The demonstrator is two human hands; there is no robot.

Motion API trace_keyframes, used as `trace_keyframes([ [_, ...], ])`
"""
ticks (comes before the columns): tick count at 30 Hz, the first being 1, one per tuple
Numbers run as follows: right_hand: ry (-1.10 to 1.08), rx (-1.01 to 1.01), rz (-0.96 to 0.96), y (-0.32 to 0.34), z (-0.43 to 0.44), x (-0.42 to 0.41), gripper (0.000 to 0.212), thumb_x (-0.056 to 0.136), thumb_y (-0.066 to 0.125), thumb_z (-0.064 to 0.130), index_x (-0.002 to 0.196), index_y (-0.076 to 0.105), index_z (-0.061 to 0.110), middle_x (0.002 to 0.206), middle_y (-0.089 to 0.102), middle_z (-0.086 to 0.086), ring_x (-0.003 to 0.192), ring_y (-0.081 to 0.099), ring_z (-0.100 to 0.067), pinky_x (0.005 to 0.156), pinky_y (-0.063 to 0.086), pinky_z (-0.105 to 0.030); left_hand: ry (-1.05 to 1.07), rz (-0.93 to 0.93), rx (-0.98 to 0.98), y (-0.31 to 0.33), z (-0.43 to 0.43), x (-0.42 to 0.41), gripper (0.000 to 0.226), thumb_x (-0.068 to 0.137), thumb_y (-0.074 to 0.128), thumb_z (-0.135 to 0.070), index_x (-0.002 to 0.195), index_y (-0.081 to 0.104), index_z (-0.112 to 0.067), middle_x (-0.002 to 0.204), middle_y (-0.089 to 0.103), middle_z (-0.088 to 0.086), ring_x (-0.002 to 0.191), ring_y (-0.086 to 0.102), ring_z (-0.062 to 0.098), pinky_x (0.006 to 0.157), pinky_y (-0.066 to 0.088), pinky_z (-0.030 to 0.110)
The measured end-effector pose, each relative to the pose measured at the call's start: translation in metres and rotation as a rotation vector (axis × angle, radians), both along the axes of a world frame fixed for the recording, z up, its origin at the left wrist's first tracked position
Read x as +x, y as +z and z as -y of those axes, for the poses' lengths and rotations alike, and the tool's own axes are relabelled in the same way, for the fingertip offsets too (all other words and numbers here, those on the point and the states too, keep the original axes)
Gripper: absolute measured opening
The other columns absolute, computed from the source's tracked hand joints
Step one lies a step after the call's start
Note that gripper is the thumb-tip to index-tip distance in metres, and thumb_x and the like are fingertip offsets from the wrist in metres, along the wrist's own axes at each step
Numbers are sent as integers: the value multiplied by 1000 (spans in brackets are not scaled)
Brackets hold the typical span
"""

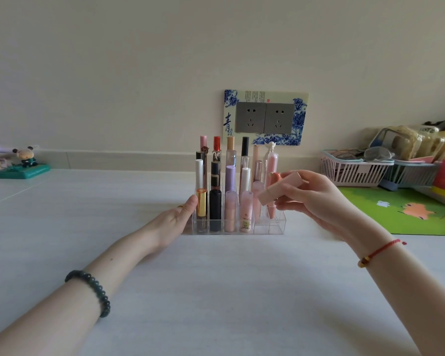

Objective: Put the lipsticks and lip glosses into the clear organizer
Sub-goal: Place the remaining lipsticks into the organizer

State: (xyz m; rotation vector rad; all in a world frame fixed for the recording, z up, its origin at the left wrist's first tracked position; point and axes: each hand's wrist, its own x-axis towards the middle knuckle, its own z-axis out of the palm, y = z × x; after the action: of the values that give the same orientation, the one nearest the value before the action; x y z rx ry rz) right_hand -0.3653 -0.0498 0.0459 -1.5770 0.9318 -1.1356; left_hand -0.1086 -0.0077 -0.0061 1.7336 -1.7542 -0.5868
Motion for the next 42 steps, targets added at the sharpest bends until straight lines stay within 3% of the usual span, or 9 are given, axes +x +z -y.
trace_keyframes([
  [5, -210, -341, -293, -6, 1, 9, 21, 75, 67, 8, 95, 59, 11, 77, 69, -4, 55, 68, -16, 57, 57, -24, 9, -25, 8, -2, 2, -1, 108, 65, 1, -80, 137, 38, -9, 150, 31, 6, 140, 24, 16, 101, 15, 18],
  [9, -291, -438, -344, -10, 1, 18, 21, 74, 69, 15, 91, 58, 15, 70, 68, 3, 48, 65, -11, 49, 52, -15, 16, -17, 4, -5, 4, 1, 115, 60, -3, -86, 137, 38, -11, 149, 31, 3, 140, 24, 15, 103, 14, 18],
  [18, -351, -434, -397, -10, 6, 33, 25, 74, 68, 18, 90, 51, 9, 82, 62, -8, 53, 60, -15, 33, 43, -13, -3, -15, 2, -6, 7, 6, 133, 40, 0, -97, 132, 46, -13, 146, 39, 3, 137, 31, 15, 103, 19, 21],
  [21, -392, -458, -454, -10, 7, 35, 27, 74, 66, 20, 91, 51, 5, 79, 60, -6, 62, 58, -18, 44, 50, -23, -11, -25, 8, -8, 9, 7, 130, 40, 1, -97, 125, 53, -13, 141, 45, 3, 132, 37, 14, 103, 21, 21],
  [23, -403, -461, -517, -12, 7, 38, 30, 74, 66, 22, 92, 50, 5, 73, 53, 1, 66, 53, -16, 52, 48, -23, -5, -26, 10, -7, 8, 6, 119, 41, 0, -96, 106, 57, -14, 131, 52, 4, 120, 43, 13, 99, 23, 22],
  [26, -400, -444, -555, -16, 9, 40, 31, 72, 66, 24, 90, 47, 9, 68, 45, 7, 60, 42, -4, 43, 38, -9, -13, -16, -13, -8, 9, 7, 131, 41, 0, -96, 127, 51, -12, 145, 41, 5, 134, 34, 13, 105, 19, 22],
  [29, -386, -427, -557, -20, 11, 39, 28, 73, 66, 24, 87, 46, 10, 68, 43, 9, 59, 40, -2, 49, 35, 1, -26, -4, -12, -8, 9, 7, 133, 41, 0, -97, 137, 40, -14, 149, 33, 1, 140, 23, 12, 111, 14, 22],
  [34, -374, -396, -592, -25, 15, 38, 26, 74, 64, 29, 81, 47, 12, 68, 49, 8, 58, 46, -4, 40, 37, -10, -22, -19, -15, -6, 8, 5, 134, 41, -1, -96, 136, 41, -12, 149, 32, 3, 140, 24, 13, 107, 15, 19],
  [42, -294, -340, -600, -21, 13, 34, 29, 76, 67, 33, 87, 51, 11, 76, 63, -5, 53, 56, -11, 33, 39, -8, -22, -3, -17, -6, 9, 6, 135, 39, -1, -97, 132, 47, -11, 147, 38, 3, 138, 29, 13, 103, 18, 19],
])
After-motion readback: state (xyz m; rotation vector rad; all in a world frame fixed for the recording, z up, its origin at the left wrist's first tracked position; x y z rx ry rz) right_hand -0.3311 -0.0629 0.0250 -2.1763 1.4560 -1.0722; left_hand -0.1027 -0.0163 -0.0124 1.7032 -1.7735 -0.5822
